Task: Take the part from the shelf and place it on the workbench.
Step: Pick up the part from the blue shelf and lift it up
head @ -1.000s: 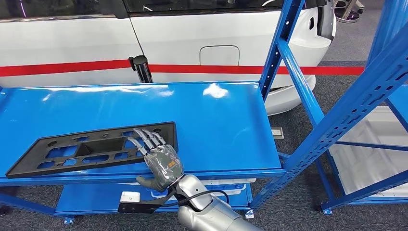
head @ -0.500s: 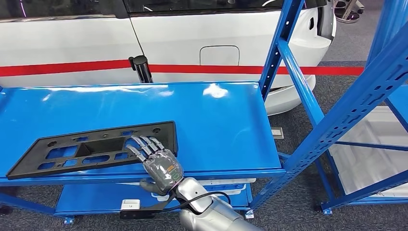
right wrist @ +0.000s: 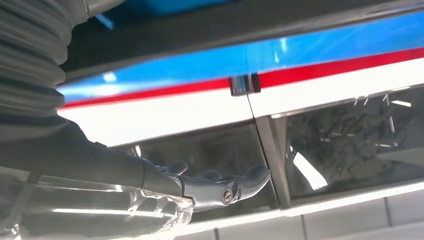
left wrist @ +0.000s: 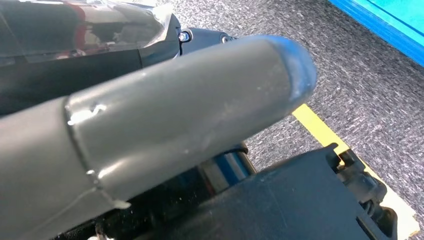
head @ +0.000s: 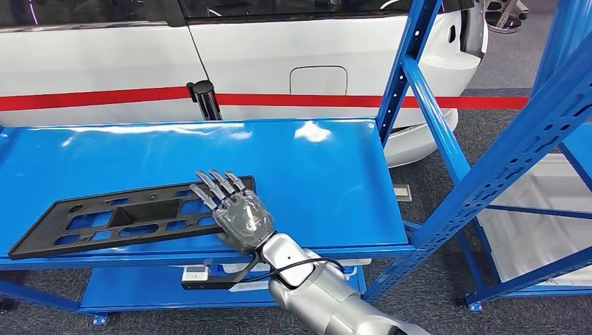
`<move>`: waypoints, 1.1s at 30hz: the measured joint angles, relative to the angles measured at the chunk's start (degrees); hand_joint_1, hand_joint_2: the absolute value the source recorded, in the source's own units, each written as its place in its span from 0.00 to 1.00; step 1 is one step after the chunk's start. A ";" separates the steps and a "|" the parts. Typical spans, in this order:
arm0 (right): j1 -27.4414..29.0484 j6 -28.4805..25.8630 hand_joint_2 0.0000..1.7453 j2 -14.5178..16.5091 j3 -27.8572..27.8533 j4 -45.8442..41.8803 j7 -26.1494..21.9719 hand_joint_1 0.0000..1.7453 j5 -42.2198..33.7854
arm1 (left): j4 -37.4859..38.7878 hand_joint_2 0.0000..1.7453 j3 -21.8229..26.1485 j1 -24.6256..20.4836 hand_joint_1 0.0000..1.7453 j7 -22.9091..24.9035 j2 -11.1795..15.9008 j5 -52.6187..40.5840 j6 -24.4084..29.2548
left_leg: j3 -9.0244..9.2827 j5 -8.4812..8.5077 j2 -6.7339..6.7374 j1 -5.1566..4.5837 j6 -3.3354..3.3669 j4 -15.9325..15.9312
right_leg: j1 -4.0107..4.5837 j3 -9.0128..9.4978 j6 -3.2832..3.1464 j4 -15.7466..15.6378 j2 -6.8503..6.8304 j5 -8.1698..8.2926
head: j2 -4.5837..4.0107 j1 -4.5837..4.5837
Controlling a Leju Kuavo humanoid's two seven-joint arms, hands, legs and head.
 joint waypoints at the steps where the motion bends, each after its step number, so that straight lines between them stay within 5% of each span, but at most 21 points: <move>1: -0.27 0.00 1.00 0.00 -0.68 0.01 0.15 0.00 1.60 | 0.00 0.00 -0.02 -0.01 0.00 0.13 -0.04 -0.27 0.07 | 0.00 0.00 0.00 0.00 0.00 0.00 | 0.00 0.00 0.00 0.00 0.00 0.00 | 0.00 0.00; 10: -1.87 0.00 1.00 0.00 -3.20 0.32 2.43 0.00 7.75 | 0.00 0.00 -0.30 -0.21 0.00 1.06 -0.09 -2.70 0.50 | 0.00 0.00 0.00 0.00 0.00 0.00 | 0.00 0.00 0.00 0.00 0.00 0.00 | 0.00 -0.01; 24: -1.91 0.01 1.00 0.00 -2.35 2.53 3.18 0.03 5.51 | 0.00 0.00 -0.48 -0.56 0.00 1.04 -0.22 -3.94 0.08 | 0.00 0.00 0.00 0.00 0.00 0.00 | -0.01 0.00 0.00 0.00 0.00 0.00 | -0.01 -0.01; 28: -1.69 0.01 1.00 0.00 -1.42 3.44 2.96 0.95 2.91 | 0.00 0.00 -0.48 -0.63 0.00 0.95 -0.22 -3.71 -0.25 | 0.00 0.00 0.00 0.00 0.00 0.00 | -0.01 0.00 0.00 0.00 0.00 0.00 | 0.00 -0.01; 33: -1.38 0.02 1.00 0.00 0.45 4.57 2.96 1.00 -2.20 | 0.00 0.00 -0.48 -0.67 0.00 0.95 -0.25 -3.51 -0.36 | 0.00 0.00 0.00 0.00 0.00 0.00 | -0.01 0.00 0.00 0.00 0.00 0.00 | 0.00 -0.01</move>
